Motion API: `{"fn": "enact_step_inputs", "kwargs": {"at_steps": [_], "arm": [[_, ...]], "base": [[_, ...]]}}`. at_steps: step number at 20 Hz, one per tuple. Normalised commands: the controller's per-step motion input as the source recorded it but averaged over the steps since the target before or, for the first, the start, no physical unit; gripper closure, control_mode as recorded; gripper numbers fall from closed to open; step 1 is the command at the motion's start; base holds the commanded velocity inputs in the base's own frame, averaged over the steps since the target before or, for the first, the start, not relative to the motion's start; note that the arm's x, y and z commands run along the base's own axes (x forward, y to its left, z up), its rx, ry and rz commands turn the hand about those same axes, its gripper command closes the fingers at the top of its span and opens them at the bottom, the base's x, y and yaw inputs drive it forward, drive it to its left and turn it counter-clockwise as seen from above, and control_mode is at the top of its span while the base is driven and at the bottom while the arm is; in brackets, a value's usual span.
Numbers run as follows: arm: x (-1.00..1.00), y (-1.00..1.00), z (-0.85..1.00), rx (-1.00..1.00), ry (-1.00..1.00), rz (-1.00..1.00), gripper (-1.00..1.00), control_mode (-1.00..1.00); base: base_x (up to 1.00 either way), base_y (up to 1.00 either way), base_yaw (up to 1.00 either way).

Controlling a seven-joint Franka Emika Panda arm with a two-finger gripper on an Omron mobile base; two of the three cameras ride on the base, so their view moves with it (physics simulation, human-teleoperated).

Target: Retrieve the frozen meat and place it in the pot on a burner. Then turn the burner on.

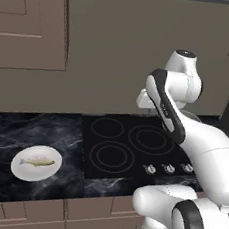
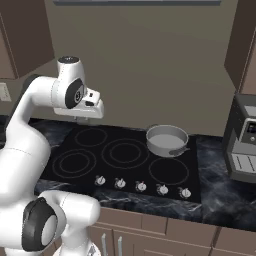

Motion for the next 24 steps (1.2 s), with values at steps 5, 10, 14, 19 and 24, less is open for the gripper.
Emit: {"fn": "enact_step_inputs", "kwargs": {"at_steps": [5,10,14,19,24], "arm": [[0.00,0.02,-0.04,0.00,0.00,0.04,-1.00,-1.00],[0.00,0.14,-0.10,0.00,0.00,0.12,-1.00,-1.00],[-0.02,0.46,-0.14,-0.01,0.01,0.23,-1.00,-1.00],[-0.04,0.87,-0.23,-0.08,0.02,0.32,-1.00,-1.00],[-0.03,0.92,-0.21,-0.09,0.06,0.34,-1.00,-1.00]], "base": [[0.00,0.00,0.00],[0.00,0.00,0.00],[0.00,0.00,0.00],[0.00,0.00,0.00],[0.00,0.00,0.00]]}}
